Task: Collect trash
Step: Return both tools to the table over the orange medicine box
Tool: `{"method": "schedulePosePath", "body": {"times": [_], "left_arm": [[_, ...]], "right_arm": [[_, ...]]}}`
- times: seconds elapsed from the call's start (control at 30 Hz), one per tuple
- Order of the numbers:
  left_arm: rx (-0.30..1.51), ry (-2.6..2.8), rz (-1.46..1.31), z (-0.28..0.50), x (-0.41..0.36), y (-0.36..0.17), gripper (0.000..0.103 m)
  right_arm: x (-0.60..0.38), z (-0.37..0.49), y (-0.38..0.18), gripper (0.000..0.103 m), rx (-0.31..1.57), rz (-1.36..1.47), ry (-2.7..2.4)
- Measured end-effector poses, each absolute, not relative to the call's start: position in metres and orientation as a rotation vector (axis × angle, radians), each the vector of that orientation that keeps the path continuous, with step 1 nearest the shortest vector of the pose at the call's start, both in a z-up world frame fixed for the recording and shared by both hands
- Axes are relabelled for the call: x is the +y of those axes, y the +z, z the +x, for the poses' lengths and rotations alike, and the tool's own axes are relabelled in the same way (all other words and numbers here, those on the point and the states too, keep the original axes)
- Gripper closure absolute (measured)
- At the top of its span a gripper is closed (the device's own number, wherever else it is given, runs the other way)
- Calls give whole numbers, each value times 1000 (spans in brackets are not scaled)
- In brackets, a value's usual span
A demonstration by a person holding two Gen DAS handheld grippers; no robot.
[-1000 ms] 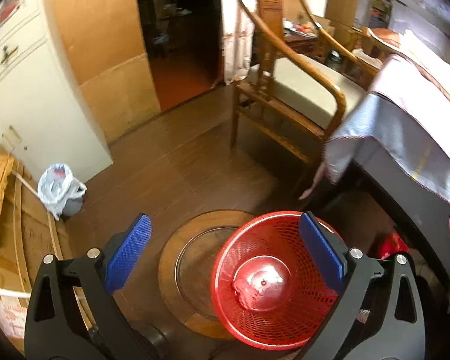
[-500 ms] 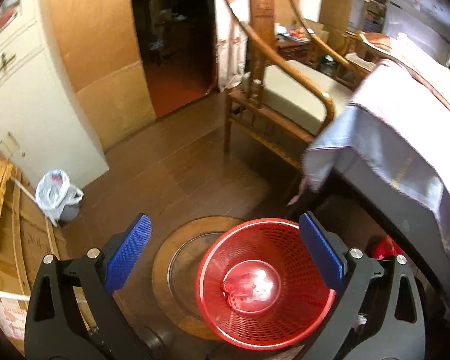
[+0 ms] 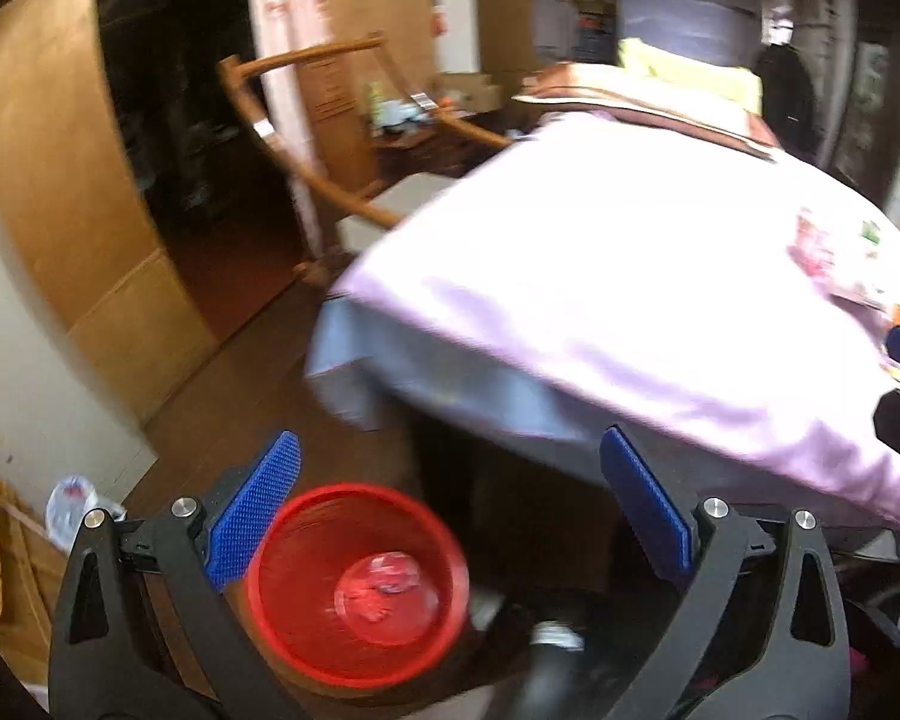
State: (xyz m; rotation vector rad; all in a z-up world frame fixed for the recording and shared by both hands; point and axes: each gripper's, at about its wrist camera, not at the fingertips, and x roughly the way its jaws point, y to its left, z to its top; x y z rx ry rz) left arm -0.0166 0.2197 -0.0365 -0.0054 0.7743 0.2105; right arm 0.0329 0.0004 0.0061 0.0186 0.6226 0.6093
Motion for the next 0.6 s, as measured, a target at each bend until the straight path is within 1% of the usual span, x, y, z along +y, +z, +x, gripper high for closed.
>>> {"method": "schedulePosePath", "body": {"times": [0.27, 0.47, 0.6], "left_arm": [[769, 5, 56, 12, 99, -28, 7], [809, -136, 86, 50, 27, -33, 7], [837, -232, 124, 74, -20, -40, 7]], "right_arm": [[-117, 27, -12, 6, 573, 167, 362], [-204, 34, -36, 5, 575, 257, 144], [-251, 45, -46, 5, 566, 268, -36]]}}
